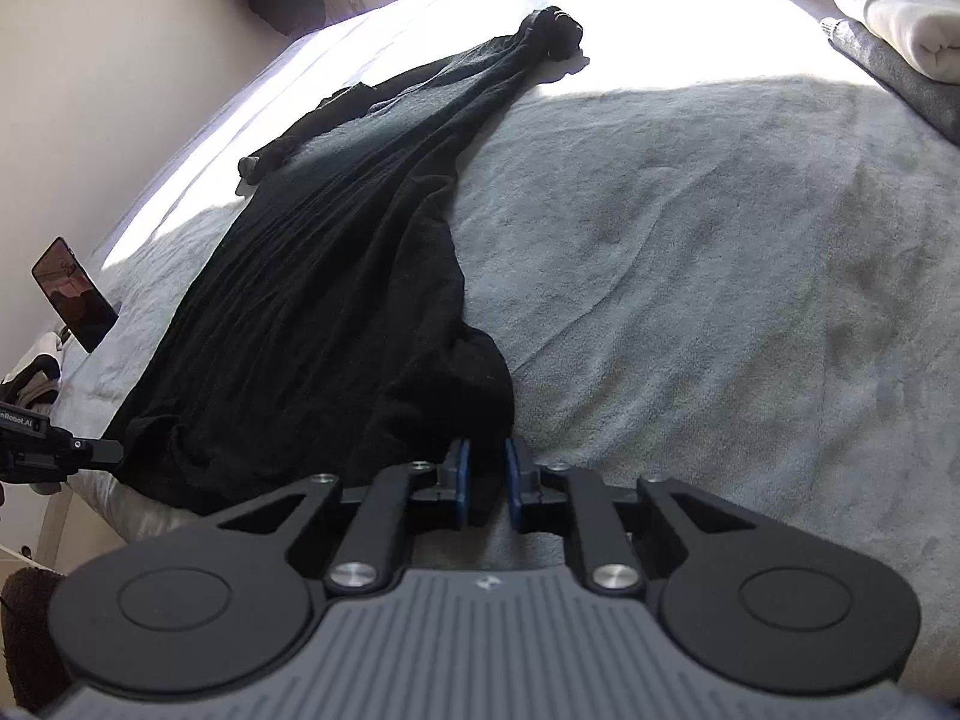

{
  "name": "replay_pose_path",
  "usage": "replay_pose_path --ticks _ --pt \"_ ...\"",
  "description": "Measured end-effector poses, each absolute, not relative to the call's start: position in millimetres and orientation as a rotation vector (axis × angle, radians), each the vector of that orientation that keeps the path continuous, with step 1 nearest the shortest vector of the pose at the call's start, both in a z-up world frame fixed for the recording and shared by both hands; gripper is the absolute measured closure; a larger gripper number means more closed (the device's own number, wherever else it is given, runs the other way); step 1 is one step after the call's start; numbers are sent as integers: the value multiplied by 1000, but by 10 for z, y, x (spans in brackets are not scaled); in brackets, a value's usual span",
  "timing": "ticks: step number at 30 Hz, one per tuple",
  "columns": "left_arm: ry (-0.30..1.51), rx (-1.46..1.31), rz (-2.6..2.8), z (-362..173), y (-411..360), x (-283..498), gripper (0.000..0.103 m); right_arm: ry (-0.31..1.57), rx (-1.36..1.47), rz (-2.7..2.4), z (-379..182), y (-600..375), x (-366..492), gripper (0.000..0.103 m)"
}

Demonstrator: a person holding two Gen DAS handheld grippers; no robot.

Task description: Fold clothes

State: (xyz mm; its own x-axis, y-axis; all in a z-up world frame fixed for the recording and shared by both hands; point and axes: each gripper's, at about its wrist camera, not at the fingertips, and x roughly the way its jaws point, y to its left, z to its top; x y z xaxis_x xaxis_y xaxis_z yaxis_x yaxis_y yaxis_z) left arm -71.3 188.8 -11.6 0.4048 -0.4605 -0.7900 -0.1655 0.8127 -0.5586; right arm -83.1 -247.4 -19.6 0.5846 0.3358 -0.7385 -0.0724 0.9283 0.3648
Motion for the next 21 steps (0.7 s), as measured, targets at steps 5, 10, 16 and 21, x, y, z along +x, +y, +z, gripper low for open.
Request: replay_pose_path --ticks 5,10,16,21 --pt "1071 -649 -257 153 2027 -801 100 788 329 161 221 -2792 -964 103" --pt "996 -681 -322 336 2100 -863 100 654 330 104 691 -3073 -1121 103" --pt "1028 -604 -336 243 2029 -917 100 647 275 76 832 -3151 -1250 103" --pt "1132 -469 -288 -63 1920 -925 100 812 206 59 423 -3018 -1238 103"
